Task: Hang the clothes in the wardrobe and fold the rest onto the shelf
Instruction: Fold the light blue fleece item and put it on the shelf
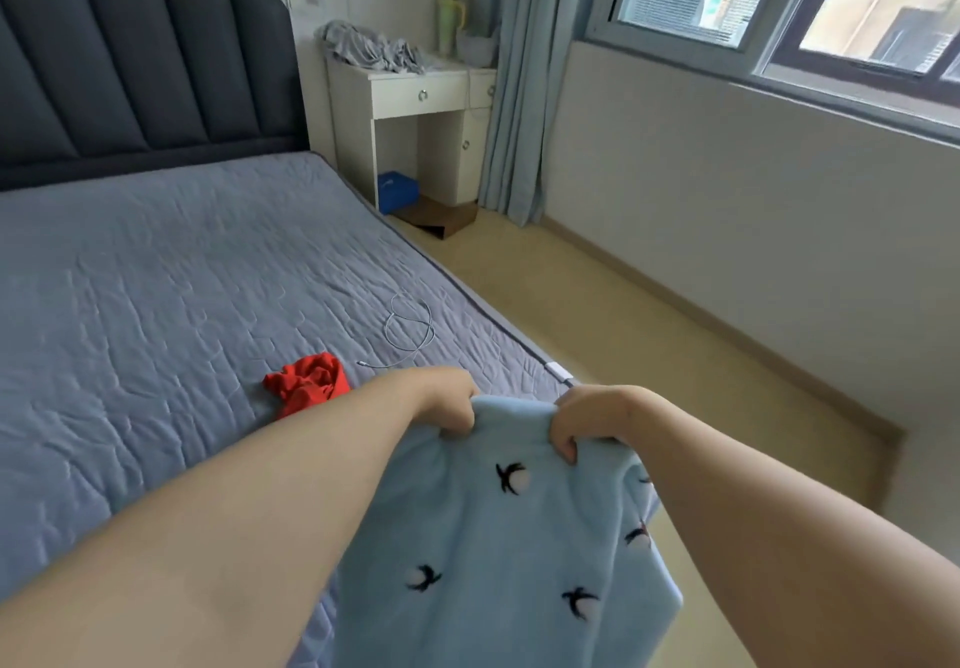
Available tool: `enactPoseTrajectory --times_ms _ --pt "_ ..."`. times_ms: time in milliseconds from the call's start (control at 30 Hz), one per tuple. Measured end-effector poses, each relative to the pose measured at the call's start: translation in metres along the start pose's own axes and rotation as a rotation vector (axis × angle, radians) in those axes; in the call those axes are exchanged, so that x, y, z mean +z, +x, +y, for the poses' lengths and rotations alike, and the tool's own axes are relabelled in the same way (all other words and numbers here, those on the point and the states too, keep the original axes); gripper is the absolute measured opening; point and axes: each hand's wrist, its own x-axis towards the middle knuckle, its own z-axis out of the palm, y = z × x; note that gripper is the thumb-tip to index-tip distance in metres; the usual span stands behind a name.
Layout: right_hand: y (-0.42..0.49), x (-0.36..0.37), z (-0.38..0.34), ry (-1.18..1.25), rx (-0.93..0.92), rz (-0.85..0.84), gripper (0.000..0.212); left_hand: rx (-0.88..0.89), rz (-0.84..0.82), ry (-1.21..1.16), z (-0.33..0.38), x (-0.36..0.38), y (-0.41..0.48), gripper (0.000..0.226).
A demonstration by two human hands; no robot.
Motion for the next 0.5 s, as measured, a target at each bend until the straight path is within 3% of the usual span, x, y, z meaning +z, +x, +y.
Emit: enactPoseTrajectory --times_ms 200,367,500 --pt "0.069 0.019 0.027 0.03 -0.045 0.142 0.017 0.018 0.105 0.023 -0.013 0.035 0.063 0.01" --pt "0.166 0.037 0.044 0.002 -0.111 0.324 0.013 -0.075 0.18 0.078 -0.038 0.061 0.146 0.024" --pt "0.245 0.015 0.052 -0.027 -0.147 0.457 0.018 -0.13 0.267 0.109 -0.054 0.048 0.223 0.021"
